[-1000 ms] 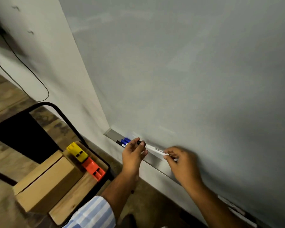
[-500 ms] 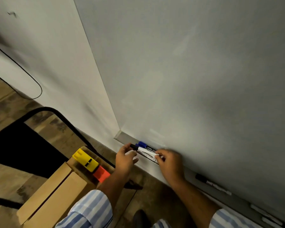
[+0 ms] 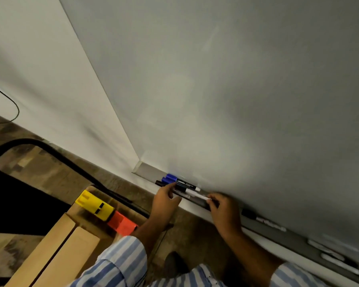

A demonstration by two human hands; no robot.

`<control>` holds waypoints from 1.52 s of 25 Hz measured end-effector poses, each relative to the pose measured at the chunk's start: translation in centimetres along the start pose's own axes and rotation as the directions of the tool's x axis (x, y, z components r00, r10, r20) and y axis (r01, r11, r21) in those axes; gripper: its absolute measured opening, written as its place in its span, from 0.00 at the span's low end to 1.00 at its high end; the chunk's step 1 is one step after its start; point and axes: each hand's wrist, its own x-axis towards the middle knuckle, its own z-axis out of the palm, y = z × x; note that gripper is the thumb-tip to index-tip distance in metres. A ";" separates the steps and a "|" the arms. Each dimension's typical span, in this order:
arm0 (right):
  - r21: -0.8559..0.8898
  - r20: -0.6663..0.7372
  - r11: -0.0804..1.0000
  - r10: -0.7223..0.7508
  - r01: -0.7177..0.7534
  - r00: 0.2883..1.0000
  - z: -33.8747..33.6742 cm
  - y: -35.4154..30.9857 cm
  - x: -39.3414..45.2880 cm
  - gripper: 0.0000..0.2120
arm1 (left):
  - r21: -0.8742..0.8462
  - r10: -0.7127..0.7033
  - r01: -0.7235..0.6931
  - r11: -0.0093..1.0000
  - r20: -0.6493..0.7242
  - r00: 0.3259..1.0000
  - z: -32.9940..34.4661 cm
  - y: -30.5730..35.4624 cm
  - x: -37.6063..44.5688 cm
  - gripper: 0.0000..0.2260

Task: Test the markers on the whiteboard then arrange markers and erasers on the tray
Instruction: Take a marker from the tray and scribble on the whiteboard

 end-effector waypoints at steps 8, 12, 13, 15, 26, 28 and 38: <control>0.006 -0.083 0.999 0.053 -0.052 0.995 -2.2 3.2 -1.9 0.08 | -0.049 0.022 -0.017 0.999 0.115 0.993 2.1 0.9 -1.8 0.25; 0.005 -0.074 0.996 0.087 -0.087 0.993 -2.4 3.2 -2.1 0.08 | -0.060 0.019 -0.012 0.998 0.109 0.994 2.9 1.1 -2.3 0.26; 0.013 -0.073 0.995 0.102 -0.101 0.992 -2.5 3.3 -2.3 0.09 | -0.043 0.025 -0.021 0.999 0.113 0.993 3.0 1.2 -2.5 0.26; 0.032 -0.082 0.990 0.142 -0.140 0.986 -2.8 3.9 -2.6 0.09 | 0.002 0.032 -0.032 0.999 0.137 0.990 3.1 1.2 -2.7 0.25; -0.013 -0.023 0.998 0.056 -0.056 0.998 -1.5 4.0 -2.4 0.06 | 0.176 0.063 -0.078 0.981 0.088 0.994 2.4 1.2 -3.2 0.25; -0.025 0.005 0.999 0.029 -0.029 1.000 -1.0 3.4 -2.1 0.06 | 0.163 0.046 -0.058 0.985 0.079 0.996 1.8 1.3 -3.1 0.26; 0.054 0.028 0.998 0.028 -0.029 0.999 -0.9 3.4 -1.7 0.08 | 0.153 0.048 -0.063 0.986 0.096 0.994 2.5 1.4 -3.1 0.25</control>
